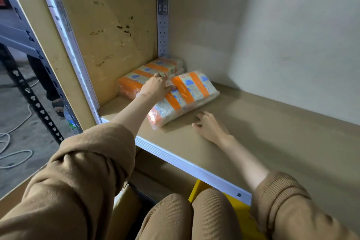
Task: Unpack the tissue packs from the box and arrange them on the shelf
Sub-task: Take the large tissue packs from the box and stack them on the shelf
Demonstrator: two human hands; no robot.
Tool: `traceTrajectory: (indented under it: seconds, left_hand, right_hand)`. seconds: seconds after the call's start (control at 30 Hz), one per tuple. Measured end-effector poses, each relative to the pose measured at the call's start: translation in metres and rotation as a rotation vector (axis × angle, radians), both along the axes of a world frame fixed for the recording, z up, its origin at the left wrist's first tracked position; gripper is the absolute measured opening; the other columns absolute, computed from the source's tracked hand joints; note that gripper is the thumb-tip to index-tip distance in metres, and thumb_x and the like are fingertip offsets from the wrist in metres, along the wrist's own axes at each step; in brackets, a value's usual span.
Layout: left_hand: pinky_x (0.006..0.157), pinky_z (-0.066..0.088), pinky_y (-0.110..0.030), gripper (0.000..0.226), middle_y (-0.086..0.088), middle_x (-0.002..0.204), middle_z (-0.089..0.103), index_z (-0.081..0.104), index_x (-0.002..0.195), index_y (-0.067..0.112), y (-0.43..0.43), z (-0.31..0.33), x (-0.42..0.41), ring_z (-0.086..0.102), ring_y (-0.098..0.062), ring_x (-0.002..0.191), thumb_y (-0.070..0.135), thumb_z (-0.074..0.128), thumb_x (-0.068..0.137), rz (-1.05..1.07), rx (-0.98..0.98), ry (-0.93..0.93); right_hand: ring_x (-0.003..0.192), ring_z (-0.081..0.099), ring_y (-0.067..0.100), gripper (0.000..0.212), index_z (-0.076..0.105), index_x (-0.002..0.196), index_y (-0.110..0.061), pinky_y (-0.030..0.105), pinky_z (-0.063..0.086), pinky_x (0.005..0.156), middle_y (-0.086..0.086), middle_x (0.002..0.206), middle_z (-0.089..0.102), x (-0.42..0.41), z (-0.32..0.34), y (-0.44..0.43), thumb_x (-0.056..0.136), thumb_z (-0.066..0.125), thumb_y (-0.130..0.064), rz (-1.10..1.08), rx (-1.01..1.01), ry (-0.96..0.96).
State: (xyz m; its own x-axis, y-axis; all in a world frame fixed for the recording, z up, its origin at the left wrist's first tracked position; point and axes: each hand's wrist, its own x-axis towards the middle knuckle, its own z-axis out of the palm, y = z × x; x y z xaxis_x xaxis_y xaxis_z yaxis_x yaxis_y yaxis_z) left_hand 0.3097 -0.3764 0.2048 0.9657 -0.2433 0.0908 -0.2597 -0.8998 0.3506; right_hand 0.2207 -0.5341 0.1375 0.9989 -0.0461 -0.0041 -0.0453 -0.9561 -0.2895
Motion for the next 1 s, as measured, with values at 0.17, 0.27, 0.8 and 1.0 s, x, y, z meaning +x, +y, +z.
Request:
traceTrajectory:
  seconds: [0.17,0.27,0.8,1.0]
  left_hand:
    - [0.093,0.043,-0.041,0.038,-0.02,0.139,0.044,0.053,0.124,-0.001,0.007,-0.018,-0.014,0.052,-0.039,0.117,0.021,0.035,0.098,-0.042,0.036,-0.073]
    - [0.096,0.041,-0.036,0.047,-0.016,0.149,0.035,0.048,0.131,0.002,0.005,-0.019,-0.03,0.049,-0.034,0.124,0.032,0.039,0.097,-0.049,0.063,-0.069]
    - [0.104,0.037,-0.039,0.059,-0.019,0.142,0.041,0.034,0.136,-0.002,-0.012,-0.027,-0.035,0.038,-0.032,0.134,0.031,0.051,0.091,-0.036,0.268,-0.16]
    - [0.083,0.047,-0.039,0.044,-0.018,0.119,0.062,0.049,0.122,0.004,0.001,0.008,-0.029,0.058,-0.038,0.109,0.037,0.048,0.092,0.054,0.17,-0.249]
  right_hand:
    - [0.132,0.041,0.03,0.047,0.047,0.131,0.0,0.036,0.035,0.109,0.017,0.143,0.043,0.008,-0.009,0.015,0.095,0.041,-0.03,-0.021,0.017,0.047]
    - [0.134,0.037,0.03,0.054,0.036,0.139,0.0,0.034,0.03,0.112,0.018,0.146,0.038,0.016,-0.012,0.021,0.095,0.04,-0.031,-0.034,0.046,0.066]
    - [0.146,0.015,0.022,0.065,0.017,0.147,-0.002,0.03,0.009,0.119,0.013,0.158,0.016,0.027,-0.018,0.023,0.097,0.034,-0.039,-0.037,0.004,0.095]
    - [0.141,0.027,0.024,0.06,0.029,0.144,-0.002,0.029,0.018,0.115,0.013,0.153,0.029,0.025,-0.019,0.025,0.095,0.039,-0.036,-0.053,-0.016,0.02]
